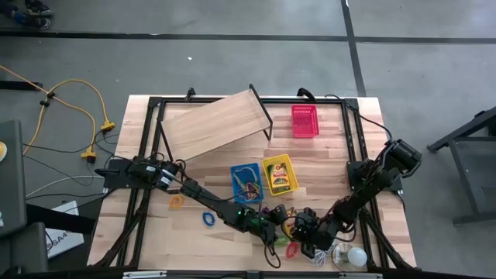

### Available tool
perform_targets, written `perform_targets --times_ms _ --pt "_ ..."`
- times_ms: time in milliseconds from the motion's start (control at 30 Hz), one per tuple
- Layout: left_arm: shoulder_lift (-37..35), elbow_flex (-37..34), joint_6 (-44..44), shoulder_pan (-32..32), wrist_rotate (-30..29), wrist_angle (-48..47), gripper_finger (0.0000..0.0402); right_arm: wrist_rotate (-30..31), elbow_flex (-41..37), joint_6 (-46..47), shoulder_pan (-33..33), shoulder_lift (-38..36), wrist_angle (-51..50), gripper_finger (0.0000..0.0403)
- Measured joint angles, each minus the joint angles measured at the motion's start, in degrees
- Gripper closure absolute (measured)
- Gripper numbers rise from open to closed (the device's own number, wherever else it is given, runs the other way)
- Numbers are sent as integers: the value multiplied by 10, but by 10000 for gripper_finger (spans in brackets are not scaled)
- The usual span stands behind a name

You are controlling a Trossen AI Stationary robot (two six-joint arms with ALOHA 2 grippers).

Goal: Pick & Place Office Desk Supplies
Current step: Put the yellow crayon box into the yellow bin

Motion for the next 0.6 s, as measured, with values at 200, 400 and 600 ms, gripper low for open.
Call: perform_targets --times_ms 200,400,600 --pt "0 0 0 -1 0 0 356 -1 0 0 0 0 0 345" --pt "0 0 3 -2 0 0 356 -2 0 0 0 -1 2 345" --pt "0 0 4 -2 -2 0 356 -3 0 0 0 -1 6 345"
